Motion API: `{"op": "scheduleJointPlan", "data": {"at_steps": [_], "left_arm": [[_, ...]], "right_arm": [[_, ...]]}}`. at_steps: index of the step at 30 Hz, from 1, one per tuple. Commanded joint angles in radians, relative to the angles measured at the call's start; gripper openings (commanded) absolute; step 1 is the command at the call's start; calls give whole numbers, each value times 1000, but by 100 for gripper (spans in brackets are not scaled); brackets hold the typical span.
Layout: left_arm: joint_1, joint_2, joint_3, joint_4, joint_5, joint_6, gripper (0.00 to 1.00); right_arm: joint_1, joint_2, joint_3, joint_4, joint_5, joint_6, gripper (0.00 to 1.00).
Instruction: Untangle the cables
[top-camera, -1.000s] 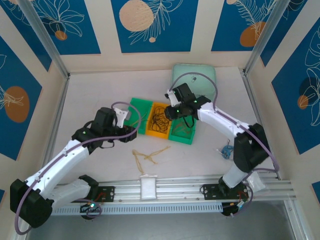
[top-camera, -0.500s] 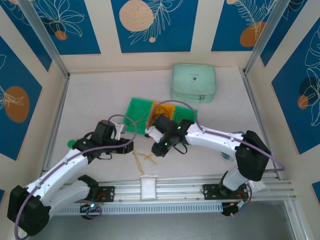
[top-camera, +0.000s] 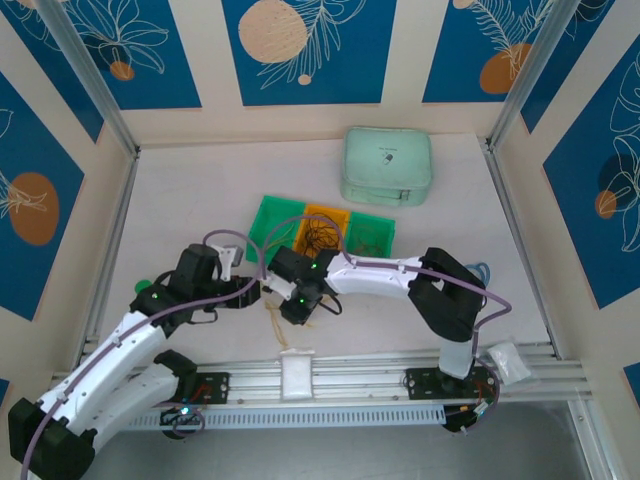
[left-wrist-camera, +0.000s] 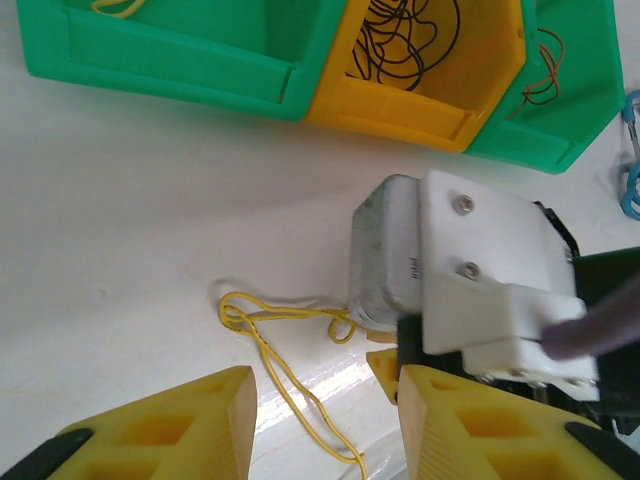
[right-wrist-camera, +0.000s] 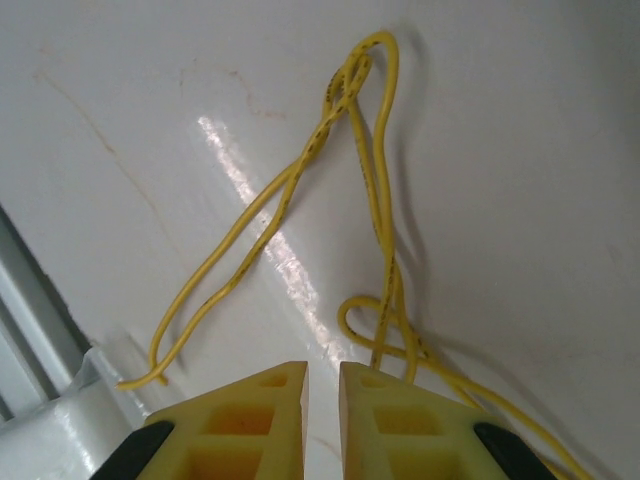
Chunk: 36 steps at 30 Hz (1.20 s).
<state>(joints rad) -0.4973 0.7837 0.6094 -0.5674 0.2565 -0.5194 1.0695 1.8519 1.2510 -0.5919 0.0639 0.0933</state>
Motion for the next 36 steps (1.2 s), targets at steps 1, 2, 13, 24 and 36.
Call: {"op": "scheduleJointPlan", "data": {"at_steps": [1,2,13,24,36], "left_arm": [[18,-20,15,-32,-10,-1,42],[19,-21,14,-32,-8,0,42],[26,-28,6,-32,0,7,42],[31,-52,5,-49,-2,15,42],[36,-44,-1,-28,11,25,42]], "right_arm": [[4,16,22,6,24,-10,17],[2,19,21,6,21,-10,17],[3,55,33,26,2,-2,16],[-25,90,38,53,-18,5,10],[-84,-58,-76,185,-173,70,0]]}}
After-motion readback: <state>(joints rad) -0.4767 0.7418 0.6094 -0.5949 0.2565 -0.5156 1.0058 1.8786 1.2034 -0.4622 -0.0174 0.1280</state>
